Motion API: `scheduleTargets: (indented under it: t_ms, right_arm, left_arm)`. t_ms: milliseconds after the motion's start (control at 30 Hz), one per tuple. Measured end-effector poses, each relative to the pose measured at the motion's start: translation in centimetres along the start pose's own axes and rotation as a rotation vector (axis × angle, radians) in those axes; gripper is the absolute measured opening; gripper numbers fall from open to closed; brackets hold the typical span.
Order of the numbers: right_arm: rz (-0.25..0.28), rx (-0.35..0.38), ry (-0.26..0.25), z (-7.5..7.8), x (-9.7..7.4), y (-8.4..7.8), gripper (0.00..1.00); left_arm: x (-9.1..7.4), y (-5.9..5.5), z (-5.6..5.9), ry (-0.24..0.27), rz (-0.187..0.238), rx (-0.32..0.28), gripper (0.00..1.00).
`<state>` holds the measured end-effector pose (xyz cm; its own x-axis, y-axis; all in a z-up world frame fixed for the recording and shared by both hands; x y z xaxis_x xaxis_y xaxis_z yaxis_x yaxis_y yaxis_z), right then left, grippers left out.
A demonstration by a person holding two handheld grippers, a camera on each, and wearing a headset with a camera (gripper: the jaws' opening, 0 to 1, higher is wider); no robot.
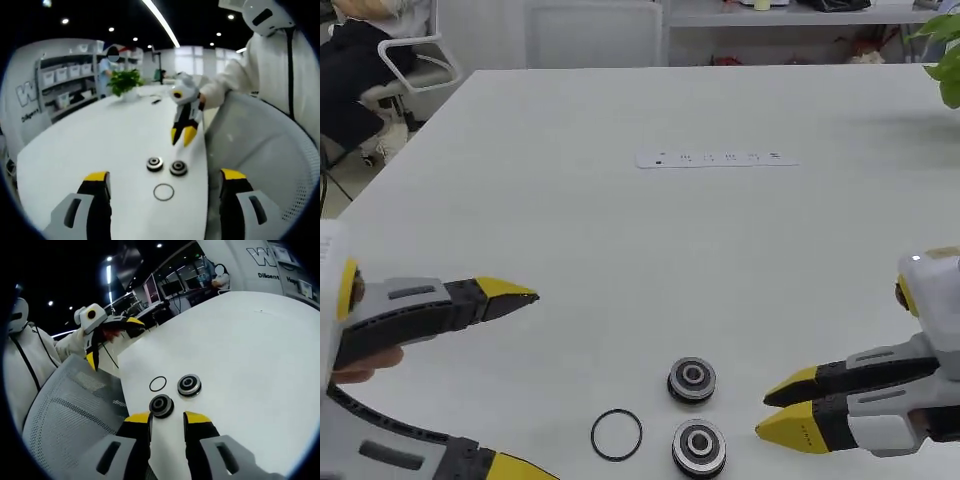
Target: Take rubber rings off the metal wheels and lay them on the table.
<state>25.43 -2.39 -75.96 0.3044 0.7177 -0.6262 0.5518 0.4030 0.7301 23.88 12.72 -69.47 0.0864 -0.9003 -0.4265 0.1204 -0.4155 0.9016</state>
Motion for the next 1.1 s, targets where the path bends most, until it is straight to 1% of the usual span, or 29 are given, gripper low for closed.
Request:
scheduleTargets:
  t_ms: [33,100,167,233,300,467,567,700,767,900,933,1033,1100]
  right_arm:
    - [-0.001,0.0,0.001,0.0,0.0,0.0,0.21]
    - [-0.003,-0.001,0.003,0.0,0.1,-0.1,0.22]
    - [-0.006,-0.004,0.006,-0.1,0.2,-0.2,0.21]
    - [-0.007,-0.009,0.01,-0.2,0.3,-0.2,0.21]
    - [-0.01,-0.019,0.012,-0.2,0.4,-0.3,0.22]
    - [-0.029,-0.054,0.02,-0.3,0.6,-0.6,0.22]
    - [-0.034,-0.068,0.026,-0.3,0.7,-0.7,0.22]
    - [-0.035,-0.075,0.043,-0.6,1.0,-0.5,0.21]
    - [-0.037,-0.083,0.048,-0.7,1.2,-0.4,0.22]
    - [-0.046,-0.1,0.061,-0.9,1.7,-0.4,0.22]
    - [-0.049,-0.105,0.064,-1.0,1.9,-0.4,0.21]
    - [-0.057,-0.124,0.071,-1.1,2.2,-0.6,0.22]
    - [-0.06,-0.14,0.076,-1.2,2.5,-0.6,0.21]
  left_arm:
    - [0.3,0.0,0.0,-0.003,0.0,0.004,0.91]
    - [1.0,0.1,-0.2,-0.013,0.013,0.009,0.9]
    - [1.9,0.2,-0.3,-0.024,0.021,0.003,0.9]
    - [2.5,0.2,-0.3,-0.031,0.02,0.009,0.9]
    - [3.2,0.2,-0.4,-0.039,0.008,0.031,0.9]
    - [4.6,0.7,-0.3,-0.063,0.024,0.045,0.88]
    - [5.5,0.7,-0.3,-0.077,0.014,0.063,0.86]
    - [6.5,0.4,-0.4,-0.096,0.0,0.063,0.84]
    - [7.0,0.5,-0.4,-0.108,-0.001,0.067,0.83]
    - [7.8,0.5,-0.4,-0.129,-0.003,0.075,0.75]
    - [8.1,0.5,-0.5,-0.134,-0.002,0.073,0.74]
    - [8.7,0.4,-0.6,-0.14,-0.005,0.08,0.72]
    - [9.1,0.3,-0.7,-0.141,-0.008,0.094,0.68]
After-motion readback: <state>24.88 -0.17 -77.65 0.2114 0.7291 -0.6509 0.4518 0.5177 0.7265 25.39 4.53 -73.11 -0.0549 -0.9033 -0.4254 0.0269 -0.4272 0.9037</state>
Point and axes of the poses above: the centre of the closed fingertips' face, and the gripper's own axes: x roughly forward along the fingers, z roughly to its right, y roughly out of its top, the point moved 2 cm from there along -x, roughly backward along the fingers, and after that the axes turned 14 degrees about -y, right-handed, at the moved point
